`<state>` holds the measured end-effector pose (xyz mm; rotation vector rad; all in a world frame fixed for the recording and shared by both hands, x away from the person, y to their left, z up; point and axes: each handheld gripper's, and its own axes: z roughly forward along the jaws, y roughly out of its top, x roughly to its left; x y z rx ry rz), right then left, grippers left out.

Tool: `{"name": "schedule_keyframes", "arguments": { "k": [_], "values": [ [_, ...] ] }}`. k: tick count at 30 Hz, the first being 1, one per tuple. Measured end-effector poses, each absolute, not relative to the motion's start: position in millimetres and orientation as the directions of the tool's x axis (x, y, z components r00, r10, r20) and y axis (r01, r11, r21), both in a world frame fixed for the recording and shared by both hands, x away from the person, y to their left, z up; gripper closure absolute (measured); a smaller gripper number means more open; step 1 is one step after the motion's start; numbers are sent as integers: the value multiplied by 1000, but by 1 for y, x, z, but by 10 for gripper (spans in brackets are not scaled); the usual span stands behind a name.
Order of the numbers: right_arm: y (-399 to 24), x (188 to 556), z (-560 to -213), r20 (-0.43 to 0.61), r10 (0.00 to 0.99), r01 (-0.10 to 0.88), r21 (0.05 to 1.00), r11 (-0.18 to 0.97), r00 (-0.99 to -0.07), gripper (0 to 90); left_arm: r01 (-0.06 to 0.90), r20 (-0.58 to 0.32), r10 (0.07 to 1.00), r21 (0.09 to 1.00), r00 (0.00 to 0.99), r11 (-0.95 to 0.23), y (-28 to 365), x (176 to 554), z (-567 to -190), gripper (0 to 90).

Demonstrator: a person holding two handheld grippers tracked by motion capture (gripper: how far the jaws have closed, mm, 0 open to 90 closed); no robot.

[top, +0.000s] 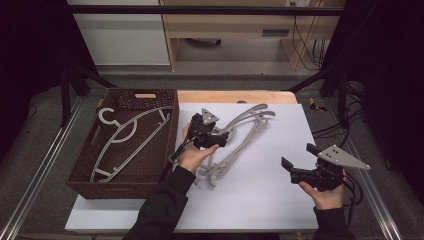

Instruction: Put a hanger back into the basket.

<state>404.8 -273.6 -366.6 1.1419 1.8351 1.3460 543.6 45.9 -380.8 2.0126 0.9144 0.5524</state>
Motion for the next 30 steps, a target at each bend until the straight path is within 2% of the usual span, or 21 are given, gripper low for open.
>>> {"name": "schedule_keyframes", "arguments": {
  "k": [9, 13, 17, 26, 28, 30],
  "values": [
    [-274, 405, -366, 34, 885, 290, 950, 115, -464, 49, 436, 43, 782, 811, 622, -391, 35, 565, -389, 296],
    [-274, 404, -366, 39, 885, 295, 949, 112, -463, 49, 480, 21, 791, 785, 612, -392, 29, 577, -405, 307],
    [-275, 404, -365, 38, 885, 290, 951, 111, -464, 48, 508, 36, 795, 750, 606, -422, 27, 588, -424, 320],
    [-275, 405, -366, 39, 884, 292, 950, 112, -466, 49, 547, 61, 817, 713, 574, -438, 35, 602, -440, 426],
    [-274, 405, -366, 38, 883, 291, 950, 113, -467, 49, 559, 49, 817, 706, 574, -435, 35, 604, -442, 472],
    [-274, 405, -366, 38, 883, 291, 950, 114, -467, 48, 571, 42, 818, 695, 574, -437, 34, 606, -446, 481]
  ]
}}
